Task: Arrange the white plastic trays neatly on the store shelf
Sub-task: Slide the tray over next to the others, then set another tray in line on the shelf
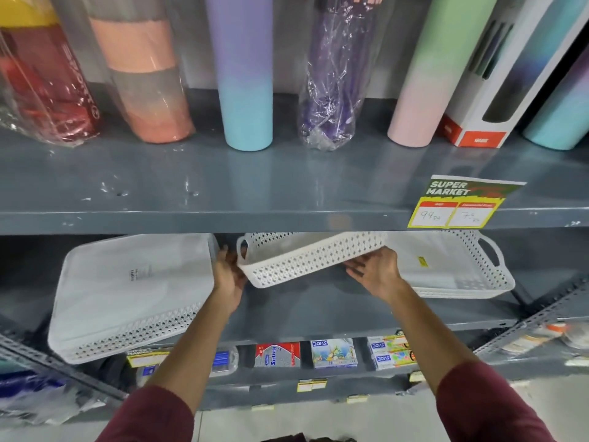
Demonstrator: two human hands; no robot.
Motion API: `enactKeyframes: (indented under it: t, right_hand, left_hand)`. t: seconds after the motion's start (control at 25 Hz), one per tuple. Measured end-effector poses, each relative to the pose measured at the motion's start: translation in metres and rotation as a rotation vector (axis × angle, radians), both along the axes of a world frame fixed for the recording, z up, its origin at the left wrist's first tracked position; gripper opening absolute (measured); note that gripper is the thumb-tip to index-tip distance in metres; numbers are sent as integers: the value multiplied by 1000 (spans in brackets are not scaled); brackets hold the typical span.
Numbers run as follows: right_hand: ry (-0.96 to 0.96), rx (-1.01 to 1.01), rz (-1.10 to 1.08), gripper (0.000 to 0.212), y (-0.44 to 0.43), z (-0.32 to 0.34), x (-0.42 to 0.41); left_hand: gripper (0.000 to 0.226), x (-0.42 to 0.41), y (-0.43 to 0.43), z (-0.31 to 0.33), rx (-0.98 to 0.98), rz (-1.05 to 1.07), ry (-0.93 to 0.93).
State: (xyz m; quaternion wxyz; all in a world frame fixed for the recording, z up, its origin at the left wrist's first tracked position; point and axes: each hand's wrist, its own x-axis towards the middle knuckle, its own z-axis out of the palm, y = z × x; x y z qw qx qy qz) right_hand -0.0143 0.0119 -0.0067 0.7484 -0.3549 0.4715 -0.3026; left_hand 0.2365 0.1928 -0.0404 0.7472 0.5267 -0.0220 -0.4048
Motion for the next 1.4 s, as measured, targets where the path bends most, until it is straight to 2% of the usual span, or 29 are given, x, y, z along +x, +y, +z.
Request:
enactKeyframes:
  t: [0.08,0.24,0.36,0.44,0.52,0.6,0.76,0.92,1.0,1.08,1.12,1.28,1.4]
  right_hand:
    - [4,17,51,47,6,-2,-4]
    - [122,-73,204,42,17,-24,-13]
    - [156,-83,263,47,31,-39,-14]
    - [179,-62,324,50,40,-52,-15]
    - [200,-52,375,49,51,-64,-16]
    - [201,-18,395,51,59,-69,-19]
    - [300,9,423,41,67,-71,-25]
    - [417,-140,491,35,76,-46,-17]
    - [403,-273,482,32,85,-24,0]
    - [338,-406,514,31,100,-1,30]
    - [281,-450,537,30,109,9,49]
    - [95,-474,634,27,148,35,136]
    - [170,-538,654,36,162,24,215]
  left_hand:
    - [28,-6,-2,3,36,-44,-63]
    - [12,-2,-10,5,125,-51,-159]
    - [15,9,-10,7,226,14,-211]
    - [14,20,-11,1,343,21,-310]
    - [26,28,-11,-7,464,0,-422]
    - [28,22,-9,-5,546,-11,-513]
    - [33,3,-7,2,608,-1,-627]
    - [33,15,8,17,575,-37,-825]
    - [39,30,26,29,555,25,-889]
    - [23,55,53,40,551,145,-888]
    - [23,70,70,42,559,209,-878]
    - [43,127,134,41,762,330,-859]
    - [66,176,175,17,966,303,-761]
